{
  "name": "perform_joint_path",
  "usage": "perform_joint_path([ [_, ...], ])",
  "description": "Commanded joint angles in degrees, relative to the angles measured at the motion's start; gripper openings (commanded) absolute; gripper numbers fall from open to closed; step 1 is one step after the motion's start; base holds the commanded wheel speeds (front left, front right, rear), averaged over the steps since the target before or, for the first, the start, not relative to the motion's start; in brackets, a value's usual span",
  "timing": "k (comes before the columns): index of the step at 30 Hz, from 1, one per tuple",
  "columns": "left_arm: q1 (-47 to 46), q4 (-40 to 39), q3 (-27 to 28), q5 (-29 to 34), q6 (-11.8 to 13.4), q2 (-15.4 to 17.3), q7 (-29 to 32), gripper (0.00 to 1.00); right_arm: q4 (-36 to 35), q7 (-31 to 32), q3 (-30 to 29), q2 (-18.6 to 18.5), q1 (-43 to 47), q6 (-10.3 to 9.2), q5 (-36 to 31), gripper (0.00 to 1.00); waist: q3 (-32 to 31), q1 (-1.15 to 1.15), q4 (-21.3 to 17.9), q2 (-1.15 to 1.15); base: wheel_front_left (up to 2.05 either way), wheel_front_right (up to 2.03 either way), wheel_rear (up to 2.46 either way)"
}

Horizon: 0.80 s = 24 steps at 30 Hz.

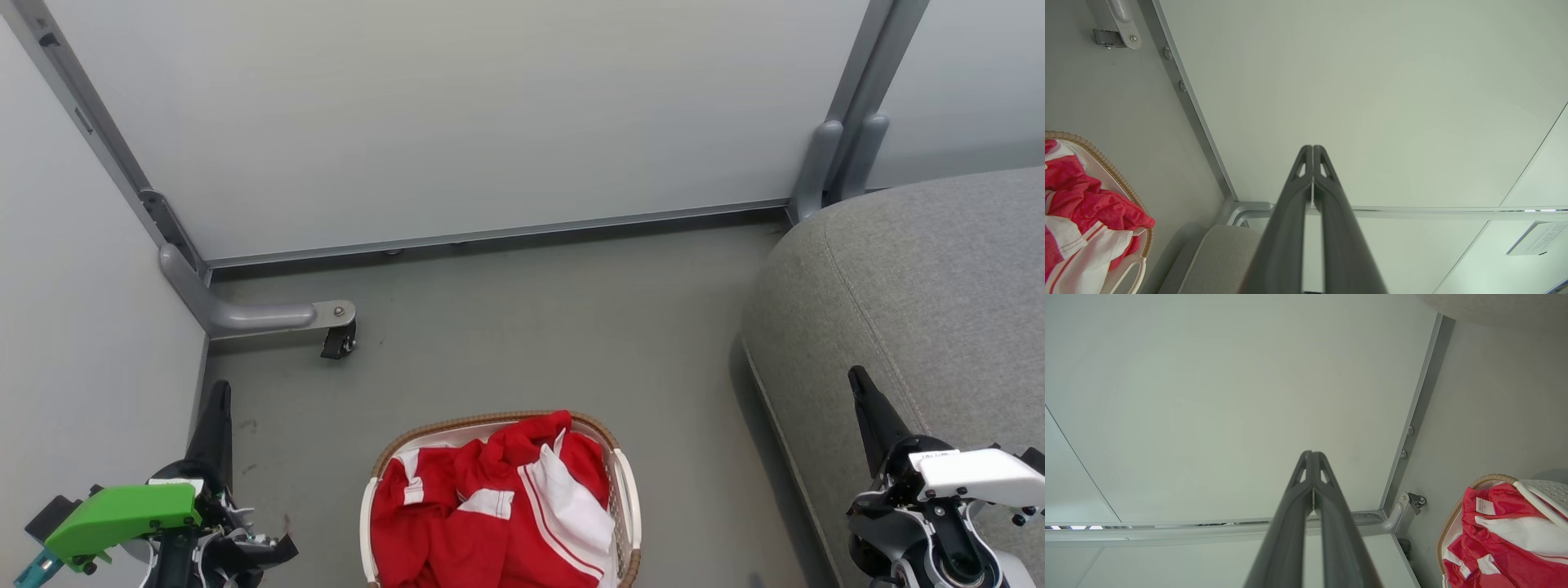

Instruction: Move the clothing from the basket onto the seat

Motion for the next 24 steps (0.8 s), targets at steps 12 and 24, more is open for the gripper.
perform_joint_path([
  [12, -0.6, -0.1, 0.1, -0.2, -0.4, 0.4, 0.2, 0.0, -0.2, 0.1, -0.1, -0.3, -0.5, -0.02, 0.2, 0.0, 0.0, 0.0, 0.0, 0.0, 0.0, 0.0, 0.0],
  [24, -0.6, -0.1, 0.1, -0.2, -0.4, 0.4, 0.2, 0.0, -0.2, 0.1, -0.1, -0.3, -0.5, -0.02, 0.2, 0.0, 0.0, 0.0, 0.0, 0.0, 0.0, 0.0, 0.0],
])
